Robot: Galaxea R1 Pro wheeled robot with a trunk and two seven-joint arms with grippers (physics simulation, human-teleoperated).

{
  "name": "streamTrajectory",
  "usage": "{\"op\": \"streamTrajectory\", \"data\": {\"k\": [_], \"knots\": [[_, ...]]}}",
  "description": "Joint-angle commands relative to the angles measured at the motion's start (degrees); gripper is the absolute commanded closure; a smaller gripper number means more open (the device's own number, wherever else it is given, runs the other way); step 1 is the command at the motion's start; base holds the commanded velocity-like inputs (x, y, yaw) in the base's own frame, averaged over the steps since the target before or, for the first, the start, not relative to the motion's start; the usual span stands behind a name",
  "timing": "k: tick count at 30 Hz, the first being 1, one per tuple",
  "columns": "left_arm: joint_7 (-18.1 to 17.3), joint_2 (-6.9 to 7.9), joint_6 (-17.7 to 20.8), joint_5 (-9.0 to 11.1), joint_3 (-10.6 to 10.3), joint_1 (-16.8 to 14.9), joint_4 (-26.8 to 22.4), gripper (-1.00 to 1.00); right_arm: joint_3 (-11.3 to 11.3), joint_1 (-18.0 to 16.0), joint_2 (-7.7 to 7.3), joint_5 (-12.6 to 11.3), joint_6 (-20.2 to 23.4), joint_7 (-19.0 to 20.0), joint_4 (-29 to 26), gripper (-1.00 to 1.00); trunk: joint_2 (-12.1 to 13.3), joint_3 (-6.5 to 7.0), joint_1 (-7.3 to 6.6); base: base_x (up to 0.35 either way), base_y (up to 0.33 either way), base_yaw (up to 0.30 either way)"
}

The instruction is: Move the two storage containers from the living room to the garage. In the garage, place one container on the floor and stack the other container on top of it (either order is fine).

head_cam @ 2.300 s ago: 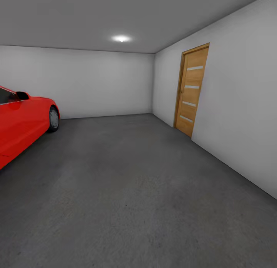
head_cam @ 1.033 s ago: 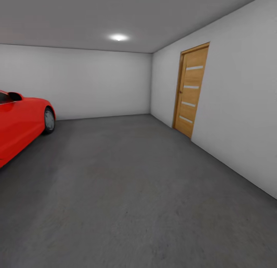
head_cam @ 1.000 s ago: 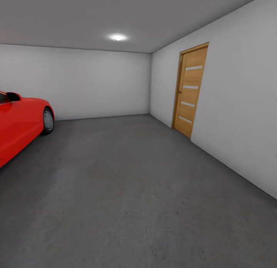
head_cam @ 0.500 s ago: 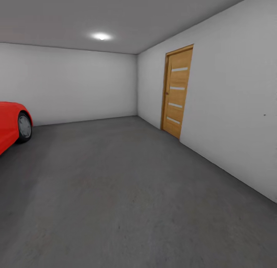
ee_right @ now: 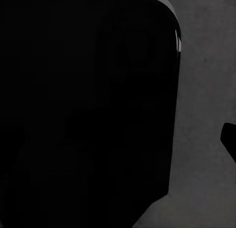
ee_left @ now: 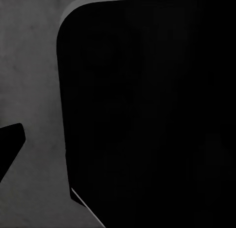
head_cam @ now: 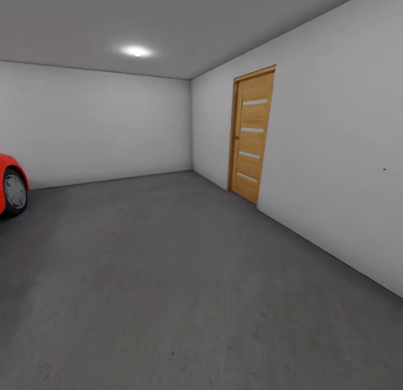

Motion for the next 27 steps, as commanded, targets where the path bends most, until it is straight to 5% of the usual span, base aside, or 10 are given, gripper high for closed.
{"op": "streamTrajectory", "data": {"k": [1, 27], "knots": [[-0.04, 0.0, -0.06, 0.0, -0.01, -0.03, 0.01, -1.0, -0.03, -0.02, 0.0, -0.02, 0.01, 0.01, -0.03, -1.0, -0.03, -0.06, 0.03, 0.296, 0.183, -0.01], [-0.13, -0.08, 0.29, -0.08, -0.01, -0.03, 0.01, -1.0, -0.03, -0.02, 0.01, -0.02, 0.01, 0.01, -0.06, -1.0, -0.03, -0.05, 0.03, 0.294, 0.197, -0.001]]}}
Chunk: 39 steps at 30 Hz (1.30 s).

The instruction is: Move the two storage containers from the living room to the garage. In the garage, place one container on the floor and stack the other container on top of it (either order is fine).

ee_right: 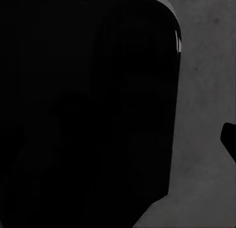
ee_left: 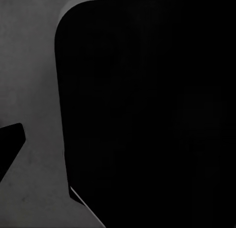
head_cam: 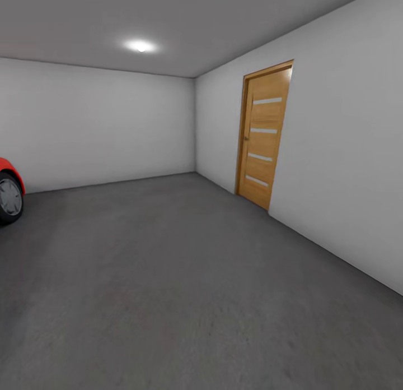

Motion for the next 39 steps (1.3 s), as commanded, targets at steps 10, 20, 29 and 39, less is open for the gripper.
{"op": "streamTrajectory", "data": {"k": [10, 20, 29, 39], "knots": [[-0.05, -0.01, 0.07, -0.02, -0.01, -0.02, -0.01, -1.0, -0.03, -0.02, 0.0, -0.02, 0.01, 0.01, -0.03, -1.0, -0.03, -0.06, 0.03, 0.297, 0.181, 0.0], [-0.05, -0.01, 0.01, -0.02, -0.01, -0.02, -0.01, -1.0, -0.1, -0.02, -0.03, -0.02, 0.01, 0.01, 0.07, -1.0, -0.03, -0.06, 0.03, 0.298, 0.179, 0.0], [-0.05, -0.05, -0.01, -0.02, -0.01, -0.02, -0.01, -1.0, -0.25, -0.02, -0.13, 0.02, -0.04, 0.01, 0.37, -1.0, -0.03, -0.06, 0.03, 0.298, 0.178, 0.0], [-0.05, -0.09, -0.11, -0.05, -0.01, -0.02, -0.01, -1.0, -0.22, -0.02, -0.74, 0.37, -0.08, 0.01, 0.1, -1.0, -0.03, -0.06, 0.03, 0.299, 0.175, 0.0]]}}
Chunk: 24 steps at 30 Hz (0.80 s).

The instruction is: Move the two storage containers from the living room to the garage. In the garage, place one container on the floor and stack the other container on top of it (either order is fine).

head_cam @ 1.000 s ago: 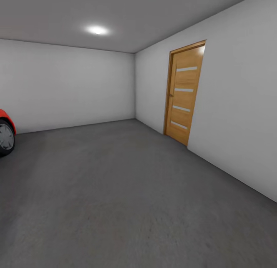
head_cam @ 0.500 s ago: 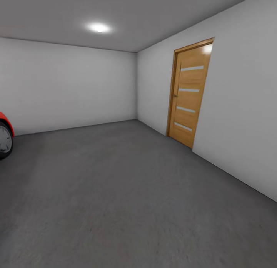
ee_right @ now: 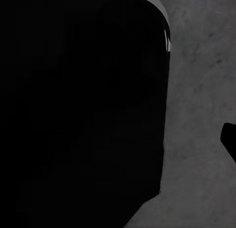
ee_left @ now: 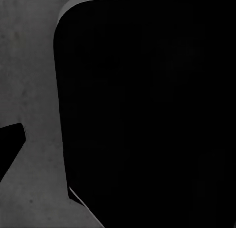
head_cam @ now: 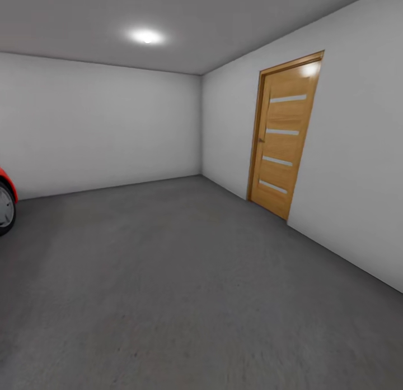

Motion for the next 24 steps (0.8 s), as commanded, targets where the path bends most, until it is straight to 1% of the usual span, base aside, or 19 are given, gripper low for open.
{"op": "streamTrajectory", "data": {"k": [1, 24], "knots": [[-0.05, 0.0, -0.06, -0.02, 0.0, -0.03, 0.0, -1.0, -0.07, -0.02, -0.09, 0.07, 0.0, 0.01, -0.16, -1.0, -0.03, -0.06, 0.03, 0.301, 0.174, 0.0], [0.11, 0.06, -0.46, -0.06, -0.01, -0.03, 0.0, -1.0, -0.11, -0.02, -0.11, 0.17, 0.0, 0.01, -0.32, -1.0, -0.03, -0.06, 0.03, 0.305, 0.162, 0.0]]}}
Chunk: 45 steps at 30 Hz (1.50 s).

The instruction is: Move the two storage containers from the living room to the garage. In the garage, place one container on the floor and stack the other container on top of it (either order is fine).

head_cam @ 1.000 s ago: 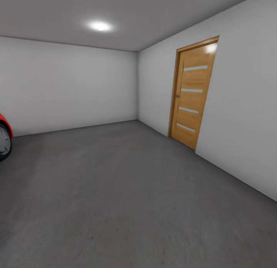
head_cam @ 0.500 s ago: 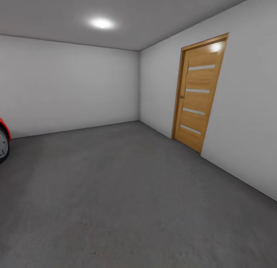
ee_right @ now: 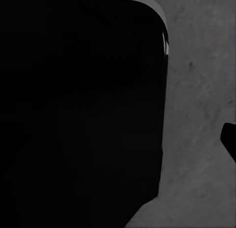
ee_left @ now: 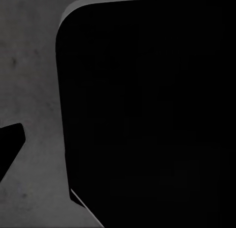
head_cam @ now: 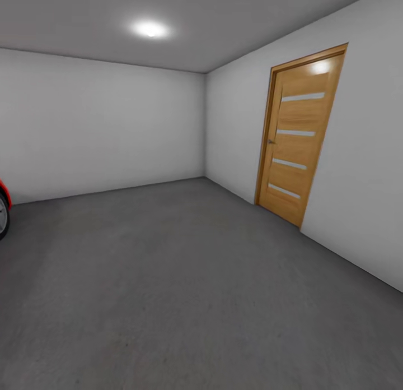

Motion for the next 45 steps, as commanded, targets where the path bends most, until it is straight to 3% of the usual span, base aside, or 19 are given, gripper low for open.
{"op": "streamTrajectory", "data": {"k": [1, 12, 45], "knots": [[-0.03, -0.02, -0.08, -0.02, 0.0, -0.03, 0.01, -1.0, -0.05, -0.02, -0.01, 0.05, 0.0, 0.01, -0.02, -1.0, -0.03, -0.06, 0.03, 0.315, 0.135, 0.0], [-0.08, -0.95, -0.08, -0.02, 0.0, -0.03, 0.01, -1.0, -0.05, -0.02, -0.01, 0.06, 0.0, 0.01, -0.02, -1.0, -0.03, -0.06, 0.03, 0.323, 0.112, 0.0], [-0.1, -0.95, -1.47, -0.1, -0.24, -0.03, -0.05, -1.0, -0.03, -0.02, 0.69, -0.48, 0.0, -0.02, 0.14, -1.0, -0.03, -0.03, 0.03, 0.326, 0.104, -0.012]]}}
